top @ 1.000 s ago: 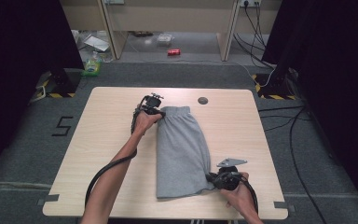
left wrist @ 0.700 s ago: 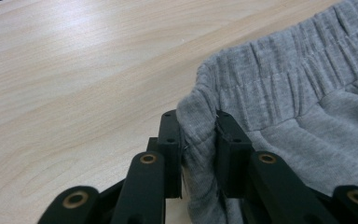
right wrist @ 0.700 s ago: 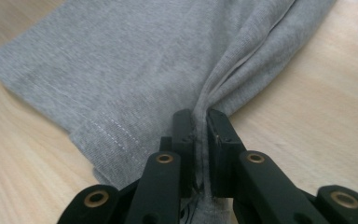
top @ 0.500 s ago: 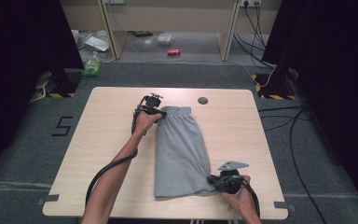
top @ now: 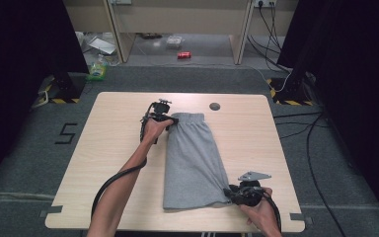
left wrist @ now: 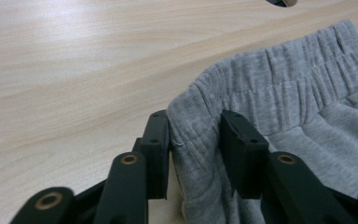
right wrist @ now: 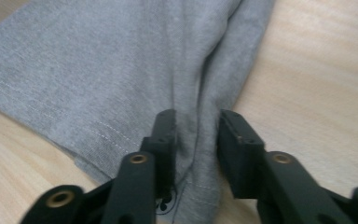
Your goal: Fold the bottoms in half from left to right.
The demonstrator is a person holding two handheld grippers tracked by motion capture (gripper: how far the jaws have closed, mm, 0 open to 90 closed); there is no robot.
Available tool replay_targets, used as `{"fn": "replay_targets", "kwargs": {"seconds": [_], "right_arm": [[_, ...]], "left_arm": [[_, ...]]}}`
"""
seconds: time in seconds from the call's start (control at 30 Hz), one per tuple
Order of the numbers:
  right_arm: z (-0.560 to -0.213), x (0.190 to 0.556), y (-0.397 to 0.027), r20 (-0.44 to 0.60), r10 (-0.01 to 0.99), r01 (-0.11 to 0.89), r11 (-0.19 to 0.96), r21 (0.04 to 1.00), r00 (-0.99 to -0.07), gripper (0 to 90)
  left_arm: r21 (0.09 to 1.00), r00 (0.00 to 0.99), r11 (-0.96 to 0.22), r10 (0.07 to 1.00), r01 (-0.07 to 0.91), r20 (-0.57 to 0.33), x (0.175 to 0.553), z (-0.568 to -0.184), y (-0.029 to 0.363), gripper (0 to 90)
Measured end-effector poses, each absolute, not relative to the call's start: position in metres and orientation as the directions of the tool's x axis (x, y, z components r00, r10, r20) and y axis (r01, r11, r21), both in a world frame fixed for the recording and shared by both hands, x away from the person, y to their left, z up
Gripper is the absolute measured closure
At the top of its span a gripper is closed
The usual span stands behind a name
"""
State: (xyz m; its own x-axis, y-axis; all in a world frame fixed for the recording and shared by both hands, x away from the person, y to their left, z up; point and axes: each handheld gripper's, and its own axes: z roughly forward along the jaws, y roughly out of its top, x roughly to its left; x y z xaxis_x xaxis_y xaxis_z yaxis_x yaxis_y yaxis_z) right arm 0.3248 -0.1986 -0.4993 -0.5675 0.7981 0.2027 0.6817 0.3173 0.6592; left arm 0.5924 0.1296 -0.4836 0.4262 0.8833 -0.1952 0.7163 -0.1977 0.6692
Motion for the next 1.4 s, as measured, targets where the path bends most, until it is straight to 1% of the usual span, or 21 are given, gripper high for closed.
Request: {"fn": "replay_targets", "kwargs": {"seconds": [0.07,0.13,0.23,0.33,0.4,0.57,0.73,0.97,1.13,1.4], "right_arm": [[-0.495,0.328,-0.200,0.205,0.800,0.670,0.299,0.679,-0.565,59.4],[-0.490,0.336,-0.200,0.216,0.803,0.667,0.274,0.693,-0.555,53.6],[-0.483,0.351,-0.197,0.220,0.794,0.651,0.267,0.711,-0.566,51.6],[-0.476,0.368,-0.190,0.184,0.792,0.618,0.284,0.733,-0.582,50.6],[-0.472,0.379,-0.187,0.181,0.797,0.614,0.277,0.739,-0.576,50.6],[-0.470,0.403,-0.181,0.171,0.807,0.613,0.273,0.741,-0.565,50.6],[-0.474,0.422,-0.177,0.168,0.809,0.615,0.274,0.739,-0.563,47.9],[-0.475,0.446,-0.173,0.169,0.812,0.609,0.263,0.748,-0.558,45.6],[-0.473,0.462,-0.167,0.155,0.812,0.601,0.273,0.751,-0.563,43.7],[-0.470,0.481,-0.159,0.158,0.811,0.597,0.267,0.756,-0.563,42.0]], "left_arm": [[0.670,0.425,-0.188,0.880,0.718,-0.209,0.592,-0.484,0.131,60.1],[0.670,0.419,-0.178,0.882,0.721,-0.216,0.592,-0.484,0.132,58.3],[0.671,0.401,-0.143,0.882,0.728,-0.247,0.592,-0.484,0.133,50.4],[0.674,0.407,-0.140,0.877,0.726,-0.256,0.591,-0.481,0.132,44.9],[0.676,0.409,-0.135,0.874,0.724,-0.263,0.591,-0.479,0.132,42.2],[0.672,0.403,-0.134,0.877,0.728,-0.261,0.590,-0.476,0.131,40.0],[0.655,0.387,-0.127,0.882,0.745,-0.269,0.589,-0.478,0.133,35.8],[0.641,0.374,-0.112,0.882,0.759,-0.288,0.588,-0.483,0.138,33.3],[0.629,0.367,-0.102,0.878,0.771,-0.308,0.587,-0.486,0.140,31.4],[0.628,0.364,-0.097,0.878,0.772,-0.312,0.587,-0.486,0.140,29.7]]}}
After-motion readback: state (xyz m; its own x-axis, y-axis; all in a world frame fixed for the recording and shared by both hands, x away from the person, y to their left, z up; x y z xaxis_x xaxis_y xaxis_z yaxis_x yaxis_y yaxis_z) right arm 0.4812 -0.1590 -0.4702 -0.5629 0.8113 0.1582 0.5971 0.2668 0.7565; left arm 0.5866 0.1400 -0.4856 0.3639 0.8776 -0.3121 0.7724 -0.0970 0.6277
